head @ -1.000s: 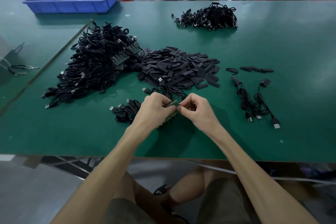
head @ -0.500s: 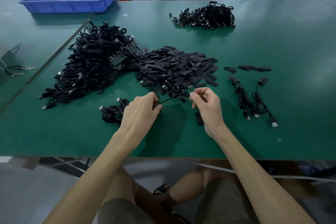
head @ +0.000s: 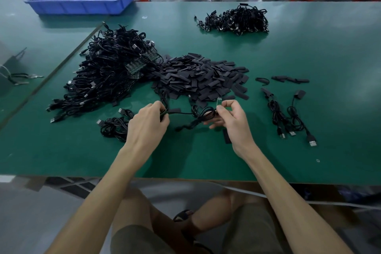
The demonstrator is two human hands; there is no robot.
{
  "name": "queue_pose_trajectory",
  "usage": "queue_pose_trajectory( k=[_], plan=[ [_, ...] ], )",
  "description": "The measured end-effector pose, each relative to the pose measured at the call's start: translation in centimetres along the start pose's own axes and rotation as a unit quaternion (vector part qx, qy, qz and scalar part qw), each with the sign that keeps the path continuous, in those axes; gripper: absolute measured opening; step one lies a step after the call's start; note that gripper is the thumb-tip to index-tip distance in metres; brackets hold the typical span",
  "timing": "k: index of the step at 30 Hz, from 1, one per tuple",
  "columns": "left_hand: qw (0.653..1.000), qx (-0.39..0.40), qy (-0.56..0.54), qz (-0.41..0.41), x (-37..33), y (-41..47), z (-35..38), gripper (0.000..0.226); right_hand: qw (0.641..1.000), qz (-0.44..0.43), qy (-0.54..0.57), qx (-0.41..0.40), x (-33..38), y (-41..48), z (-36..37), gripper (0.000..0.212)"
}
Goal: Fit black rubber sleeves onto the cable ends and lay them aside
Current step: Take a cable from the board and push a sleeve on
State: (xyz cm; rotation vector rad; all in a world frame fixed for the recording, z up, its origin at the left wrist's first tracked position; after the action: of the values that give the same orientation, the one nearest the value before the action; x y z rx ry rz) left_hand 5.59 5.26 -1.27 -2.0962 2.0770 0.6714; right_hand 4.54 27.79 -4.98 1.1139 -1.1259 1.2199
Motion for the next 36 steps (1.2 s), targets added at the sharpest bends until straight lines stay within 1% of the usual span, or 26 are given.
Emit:
queue_pose_trajectory(
  k=[6, 11, 14, 17, 19, 21, 22, 24, 27, 29, 31, 33, 36],
  plan=[
    [0.999, -0.03, 0.04, -0.012, 1.3, 0.3, 0.0, 0.014, 0.999, -0.002, 0.03, -0.043, -0.2, 0.2, -0.8, 0.003],
    [0.996, -0.058, 0.057, -0.044, 3.6, 1.0, -0.8, 0.019, 0.999, -0.006, 0.018, -0.051, -0.5, 0.4, -1.0, 0.002],
    [0.993, -0.067, 0.086, -0.041, 4.1, 1.4, -1.2, 0.024, 0.997, -0.003, 0.01, -0.077, -0.8, 0.6, -1.3, 0.003],
    [0.992, -0.079, 0.101, 0.001, 2.7, 1.1, -1.1, 0.031, 0.992, 0.01, 0.019, -0.121, -1.3, 0.8, -2.1, 0.009],
    [0.991, -0.098, 0.078, 0.047, 0.8, 0.6, -0.9, 0.032, 0.988, 0.019, 0.061, -0.139, -1.4, 0.8, -2.4, 0.012],
    [0.988, -0.105, 0.046, 0.104, -1.3, 0.0, -0.4, 0.026, 0.983, 0.026, 0.117, -0.142, -1.3, 0.8, -2.5, 0.012],
    [0.987, -0.09, 0.019, 0.134, -2.5, -0.3, 0.0, 0.023, 0.978, 0.032, 0.147, -0.144, -1.3, 0.8, -2.6, 0.013],
    [0.983, -0.014, -0.048, 0.177, -4.4, -0.5, 1.5, 0.02, 0.965, 0.049, 0.205, -0.156, -1.3, 0.8, -2.9, 0.016],
    [0.964, 0.127, -0.114, 0.203, -6.7, -0.5, 4.0, 0.022, 0.951, 0.063, 0.263, -0.149, -1.1, 0.8, -3.0, 0.023],
    [0.951, 0.193, -0.123, 0.209, -8.1, -0.3, 5.3, 0.026, 0.941, 0.069, 0.303, -0.136, -1.0, 0.8, -2.9, 0.025],
    [0.941, 0.224, -0.092, 0.235, -9.3, -0.1, 6.3, 0.033, 0.932, 0.083, 0.329, -0.128, -0.9, 0.7, -2.9, 0.026],
    [0.933, 0.239, -0.081, 0.258, -10.3, 0.0, 6.9, 0.038, 0.933, 0.096, 0.325, -0.124, -0.9, 0.6, -3.0, 0.029],
    [0.928, 0.244, -0.087, 0.267, -10.8, 0.1, 7.3, 0.035, 0.936, 0.107, 0.315, -0.116, -1.0, 0.3, -2.8, 0.028]
  ],
)
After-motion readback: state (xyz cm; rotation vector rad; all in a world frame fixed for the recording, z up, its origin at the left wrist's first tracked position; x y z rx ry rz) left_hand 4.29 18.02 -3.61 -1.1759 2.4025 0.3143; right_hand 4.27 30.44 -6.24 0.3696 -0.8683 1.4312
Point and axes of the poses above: each hand's wrist, its own y-axis towards the middle knuckle, its own z-axis out of the palm, x = y × z, the point moved 5 cm from there along y, towards the middle knuckle
